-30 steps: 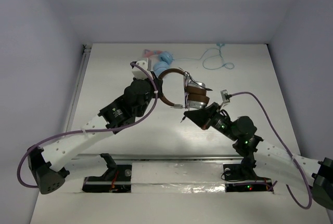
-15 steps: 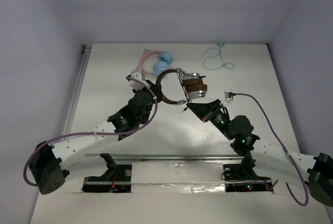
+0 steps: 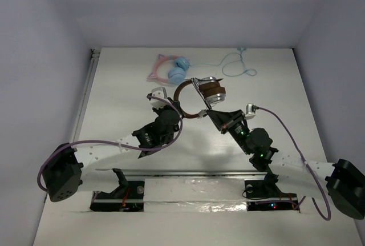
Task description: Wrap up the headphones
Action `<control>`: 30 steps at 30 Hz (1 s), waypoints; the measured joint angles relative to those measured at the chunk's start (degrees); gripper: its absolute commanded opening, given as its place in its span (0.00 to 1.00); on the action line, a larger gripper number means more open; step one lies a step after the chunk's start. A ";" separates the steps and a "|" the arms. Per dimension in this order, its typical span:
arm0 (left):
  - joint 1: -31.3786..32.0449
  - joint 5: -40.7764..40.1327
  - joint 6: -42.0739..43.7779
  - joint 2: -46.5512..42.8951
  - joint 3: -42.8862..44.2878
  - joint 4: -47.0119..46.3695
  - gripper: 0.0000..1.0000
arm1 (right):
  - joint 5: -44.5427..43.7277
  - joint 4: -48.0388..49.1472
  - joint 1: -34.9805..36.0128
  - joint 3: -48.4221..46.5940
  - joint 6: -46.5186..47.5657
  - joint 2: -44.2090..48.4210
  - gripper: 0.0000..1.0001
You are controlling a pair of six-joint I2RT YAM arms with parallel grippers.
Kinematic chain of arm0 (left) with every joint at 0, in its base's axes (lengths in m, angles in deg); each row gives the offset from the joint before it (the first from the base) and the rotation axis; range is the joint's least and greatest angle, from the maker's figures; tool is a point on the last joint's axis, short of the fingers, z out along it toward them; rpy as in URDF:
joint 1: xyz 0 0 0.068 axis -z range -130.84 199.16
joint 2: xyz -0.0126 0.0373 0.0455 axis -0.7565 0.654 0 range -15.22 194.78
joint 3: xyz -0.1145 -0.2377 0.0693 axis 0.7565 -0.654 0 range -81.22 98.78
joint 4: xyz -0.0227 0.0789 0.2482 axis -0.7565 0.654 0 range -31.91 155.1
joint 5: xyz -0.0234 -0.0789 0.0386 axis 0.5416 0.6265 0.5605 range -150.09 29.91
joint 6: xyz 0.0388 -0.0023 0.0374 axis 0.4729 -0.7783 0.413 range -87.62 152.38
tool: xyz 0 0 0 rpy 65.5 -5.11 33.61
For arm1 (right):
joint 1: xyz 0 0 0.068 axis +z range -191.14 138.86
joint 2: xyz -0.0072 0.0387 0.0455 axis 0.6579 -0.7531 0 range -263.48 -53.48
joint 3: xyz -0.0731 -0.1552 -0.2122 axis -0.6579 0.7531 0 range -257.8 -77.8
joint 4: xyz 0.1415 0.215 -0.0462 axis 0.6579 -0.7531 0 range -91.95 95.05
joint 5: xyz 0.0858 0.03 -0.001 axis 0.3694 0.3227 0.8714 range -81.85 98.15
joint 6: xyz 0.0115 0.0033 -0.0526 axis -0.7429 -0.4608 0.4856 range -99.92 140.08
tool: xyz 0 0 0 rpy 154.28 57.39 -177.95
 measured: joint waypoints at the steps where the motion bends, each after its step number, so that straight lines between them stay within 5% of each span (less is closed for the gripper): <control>1: 0.52 -1.44 0.02 0.57 0.00 -0.20 0.00 | -0.13 0.92 0.00 0.02 -0.76 -0.81 0.00; 27: 8.55 -18.69 2.16 10.03 0.85 -2.32 0.00 | -7.02 7.43 0.37 5.14 -19.54 -7.04 0.00; 30: 8.59 -20.55 3.02 12.31 1.68 -1.95 0.00 | -7.50 9.09 0.33 5.14 -22.10 -10.56 0.07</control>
